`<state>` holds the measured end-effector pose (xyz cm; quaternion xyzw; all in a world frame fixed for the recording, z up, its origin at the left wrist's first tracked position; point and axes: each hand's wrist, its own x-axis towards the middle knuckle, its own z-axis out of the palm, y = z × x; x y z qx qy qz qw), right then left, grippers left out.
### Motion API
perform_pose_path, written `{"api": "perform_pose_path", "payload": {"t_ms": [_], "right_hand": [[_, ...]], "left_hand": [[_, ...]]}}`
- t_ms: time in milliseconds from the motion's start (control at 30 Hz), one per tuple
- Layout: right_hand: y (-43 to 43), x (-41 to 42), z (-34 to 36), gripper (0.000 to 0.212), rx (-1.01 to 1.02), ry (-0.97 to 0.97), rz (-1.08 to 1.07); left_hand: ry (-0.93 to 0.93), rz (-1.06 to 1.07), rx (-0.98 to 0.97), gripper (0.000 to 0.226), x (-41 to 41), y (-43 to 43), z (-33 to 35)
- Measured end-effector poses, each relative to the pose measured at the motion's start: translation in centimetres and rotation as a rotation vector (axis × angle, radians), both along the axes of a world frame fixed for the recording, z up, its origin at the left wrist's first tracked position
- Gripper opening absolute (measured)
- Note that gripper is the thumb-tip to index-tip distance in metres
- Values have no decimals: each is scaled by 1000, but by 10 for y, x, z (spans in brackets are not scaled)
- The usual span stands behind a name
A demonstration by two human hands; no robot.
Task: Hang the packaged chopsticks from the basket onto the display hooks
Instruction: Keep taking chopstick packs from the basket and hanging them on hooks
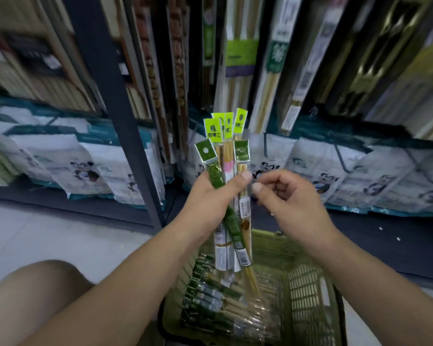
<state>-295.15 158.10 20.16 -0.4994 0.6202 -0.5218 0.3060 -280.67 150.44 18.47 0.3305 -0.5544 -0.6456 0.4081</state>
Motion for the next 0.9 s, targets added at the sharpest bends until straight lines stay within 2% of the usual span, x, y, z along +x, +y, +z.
{"api": "perform_pose_path", "payload": {"t_ms": [100,233,500,667,800,900], "right_hand": [[-7,-12,51,8,-117,-31,-32],[-16,-20,108,7,-243,29,-42],[-15,-40,155,14,-302,37,-52],[-19,-59,170,22,-311,18,-91],[-25,-78,190,27,-390,-41,-201],[-35,-93,207,33,-412,-34,-257]], "left_hand": [[6,-65,-131,14,-5,-6,45],[36,-126,-287,18,-18,-14,93],[70,-121,-426,27,-50,-23,138],[87,-124,-378,28,-70,-23,144],[106,-66,-285,14,-78,-29,139],[90,-63,-248,26,-78,-36,134]]}}
